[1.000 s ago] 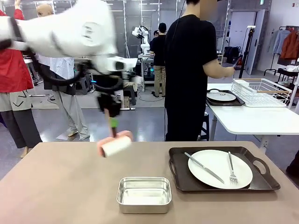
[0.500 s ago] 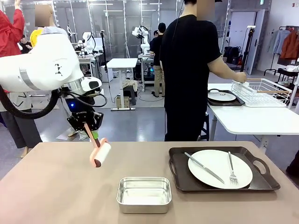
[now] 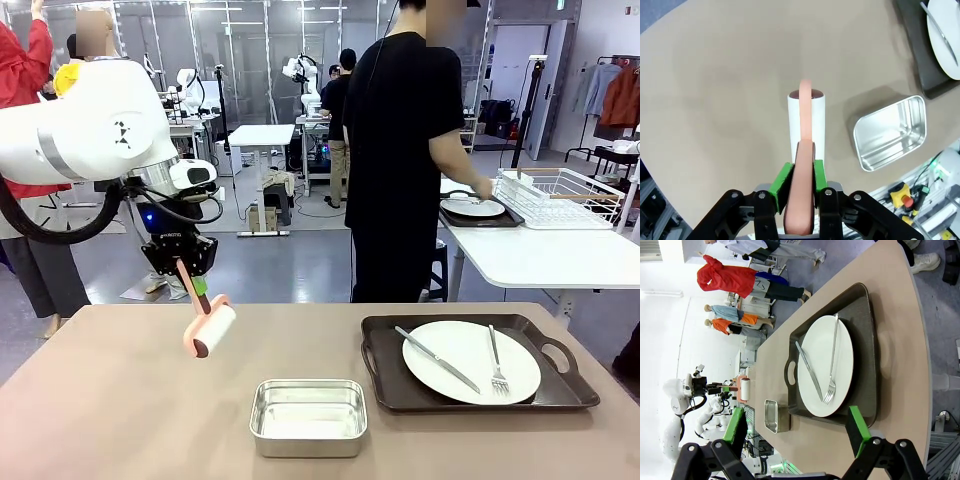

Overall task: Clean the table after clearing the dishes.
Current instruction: When the left (or right) Handle tray is removed, use the left hand (or right hand) to clean the left (or right) side of the table with the Lint Roller.

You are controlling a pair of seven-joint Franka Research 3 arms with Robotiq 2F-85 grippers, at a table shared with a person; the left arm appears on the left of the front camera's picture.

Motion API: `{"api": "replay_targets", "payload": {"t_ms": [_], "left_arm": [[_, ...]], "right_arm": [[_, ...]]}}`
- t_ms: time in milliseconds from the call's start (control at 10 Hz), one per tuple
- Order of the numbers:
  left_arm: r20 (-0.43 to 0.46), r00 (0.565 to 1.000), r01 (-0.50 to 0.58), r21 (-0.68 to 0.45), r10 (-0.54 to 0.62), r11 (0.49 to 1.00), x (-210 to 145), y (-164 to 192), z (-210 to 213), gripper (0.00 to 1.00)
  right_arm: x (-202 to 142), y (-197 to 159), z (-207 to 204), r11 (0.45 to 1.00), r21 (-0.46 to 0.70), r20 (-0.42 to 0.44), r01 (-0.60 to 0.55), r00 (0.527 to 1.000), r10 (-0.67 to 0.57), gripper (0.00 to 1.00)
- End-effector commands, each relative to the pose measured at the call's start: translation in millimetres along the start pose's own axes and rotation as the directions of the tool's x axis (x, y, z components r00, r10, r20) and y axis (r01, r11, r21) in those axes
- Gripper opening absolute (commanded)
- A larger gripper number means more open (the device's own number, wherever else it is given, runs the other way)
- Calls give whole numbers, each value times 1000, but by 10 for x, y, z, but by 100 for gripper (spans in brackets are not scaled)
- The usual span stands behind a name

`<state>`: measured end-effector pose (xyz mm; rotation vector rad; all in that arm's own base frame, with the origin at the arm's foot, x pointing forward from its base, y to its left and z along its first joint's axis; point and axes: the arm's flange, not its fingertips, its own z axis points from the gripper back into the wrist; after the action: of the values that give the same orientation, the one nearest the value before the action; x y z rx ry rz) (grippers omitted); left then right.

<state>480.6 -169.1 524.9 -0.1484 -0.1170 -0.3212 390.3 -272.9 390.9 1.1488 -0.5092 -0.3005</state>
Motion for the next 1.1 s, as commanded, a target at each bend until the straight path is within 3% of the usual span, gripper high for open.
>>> {"api": "replay_targets", "payload": {"t_ms": [0,200,300,700,900,1000], "left_arm": [[1,1000,-3,0,3,1000,-1,-4,-6,23],[38,982,-180,-64,183,982,252,257,-232,23],[16,969,-241,-140,245,960,272,338,-293,23],[-100,945,-326,-224,310,919,205,485,-824,23],[-29,947,-314,-277,319,908,82,619,-1053,23],[-50,939,-340,-298,341,892,27,725,-1177,23]], "right_arm": [[-26,23,6,1000,9,2,-3,1000,3,100],[-26,23,6,1000,9,2,-3,1000,3,100],[-26,23,6,1000,9,2,-3,1000,3,100],[-26,23,6,1000,9,2,-3,1000,3,100],[-26,23,6,1000,9,2,-3,1000,3,100],[-26,23,6,1000,9,2,-3,1000,3,100]]}}
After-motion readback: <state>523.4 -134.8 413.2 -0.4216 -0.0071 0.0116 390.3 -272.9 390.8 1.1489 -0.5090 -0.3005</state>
